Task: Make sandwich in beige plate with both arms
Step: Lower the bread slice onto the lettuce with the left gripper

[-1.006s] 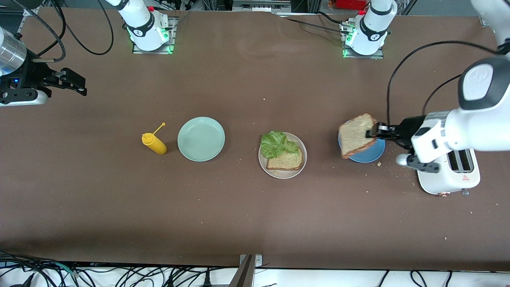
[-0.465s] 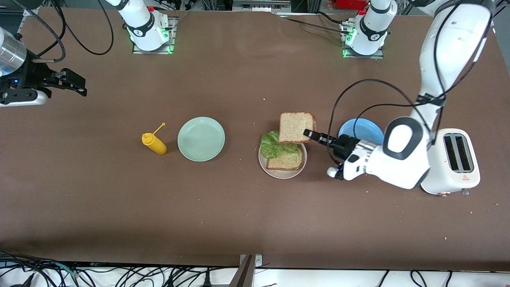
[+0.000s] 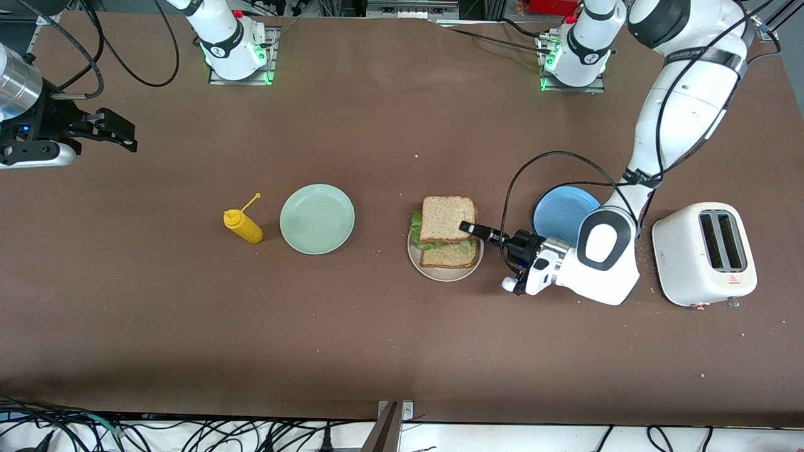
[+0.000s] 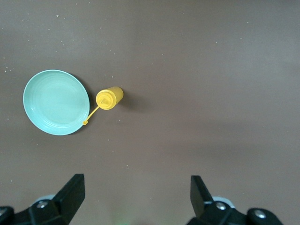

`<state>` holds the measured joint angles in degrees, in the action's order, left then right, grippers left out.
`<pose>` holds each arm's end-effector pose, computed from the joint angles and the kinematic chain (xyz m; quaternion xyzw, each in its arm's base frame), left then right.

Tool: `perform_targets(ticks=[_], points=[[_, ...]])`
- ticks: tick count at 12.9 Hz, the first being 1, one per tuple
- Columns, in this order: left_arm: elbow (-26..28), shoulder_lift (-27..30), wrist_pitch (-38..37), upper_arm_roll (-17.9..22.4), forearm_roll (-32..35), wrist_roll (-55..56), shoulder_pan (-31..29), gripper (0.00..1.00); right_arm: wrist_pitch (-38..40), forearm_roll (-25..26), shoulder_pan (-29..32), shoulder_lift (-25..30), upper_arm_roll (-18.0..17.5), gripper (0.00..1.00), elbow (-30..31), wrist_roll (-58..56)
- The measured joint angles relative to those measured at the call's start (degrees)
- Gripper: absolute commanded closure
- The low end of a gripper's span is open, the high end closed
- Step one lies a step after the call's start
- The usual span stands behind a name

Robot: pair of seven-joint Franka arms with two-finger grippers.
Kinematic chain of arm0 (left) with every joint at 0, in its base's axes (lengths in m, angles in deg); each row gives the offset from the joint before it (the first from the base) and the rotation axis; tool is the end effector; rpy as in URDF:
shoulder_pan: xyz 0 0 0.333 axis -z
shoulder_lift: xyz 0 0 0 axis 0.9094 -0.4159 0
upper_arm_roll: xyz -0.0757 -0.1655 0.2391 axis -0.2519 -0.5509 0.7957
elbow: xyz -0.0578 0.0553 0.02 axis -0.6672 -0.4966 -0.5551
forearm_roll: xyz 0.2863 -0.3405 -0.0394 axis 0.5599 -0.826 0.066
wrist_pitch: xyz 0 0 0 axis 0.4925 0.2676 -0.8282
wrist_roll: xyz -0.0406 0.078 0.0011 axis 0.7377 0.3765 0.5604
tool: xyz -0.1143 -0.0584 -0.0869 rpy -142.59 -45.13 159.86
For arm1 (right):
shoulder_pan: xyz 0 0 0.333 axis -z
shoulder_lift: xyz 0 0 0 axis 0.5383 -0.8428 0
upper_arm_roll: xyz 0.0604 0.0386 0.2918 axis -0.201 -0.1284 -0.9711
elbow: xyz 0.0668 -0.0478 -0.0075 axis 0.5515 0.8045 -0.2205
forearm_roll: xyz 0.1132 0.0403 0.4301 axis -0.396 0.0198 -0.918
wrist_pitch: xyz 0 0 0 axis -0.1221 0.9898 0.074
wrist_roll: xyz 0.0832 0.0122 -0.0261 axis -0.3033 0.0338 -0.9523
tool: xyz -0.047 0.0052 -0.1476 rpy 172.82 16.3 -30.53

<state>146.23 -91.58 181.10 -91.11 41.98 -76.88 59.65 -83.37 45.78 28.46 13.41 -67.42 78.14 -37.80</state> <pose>0.6676 -0.2882 0.1463 0.8109 -0.0762 -0.2197 0.5370 0.6034 0.0381 0.5324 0.9986 0.0399 -0.0332 0.0117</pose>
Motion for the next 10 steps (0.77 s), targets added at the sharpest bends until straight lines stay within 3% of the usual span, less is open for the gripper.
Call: perform_targets(ticks=[2,3,4,5,10], points=[[-0.01,-1.59,0.88,0.02,0.0,-2.28,0.13,0.95,-0.01,0.0,0.0,-0.03,0.0,0.0,0.0,0.0],[-0.02,-2.1,1.56,0.03,0.0,-2.86,0.15,0.78,-0.02,0.0,0.0,-0.03,0.0,0.0,0.0,0.0],[-0.02,-2.43,3.2,0.03,0.0,-3.07,0.15,0.32,-0.02,0.0,0.0,-0.03,0.0,0.0,0.0,0.0],[-0.03,-2.56,4.74,0.03,0.0,-3.28,0.15,0.0,-0.03,0.0,0.0,-0.03,0.0,0.0,0.0,0.0],[-0.33,-2.55,6.46,0.14,0.37,-9.69,0.24,0.0,-0.03,0.0,0.0,-0.06,0.0,0.0,0.0,0.0]])
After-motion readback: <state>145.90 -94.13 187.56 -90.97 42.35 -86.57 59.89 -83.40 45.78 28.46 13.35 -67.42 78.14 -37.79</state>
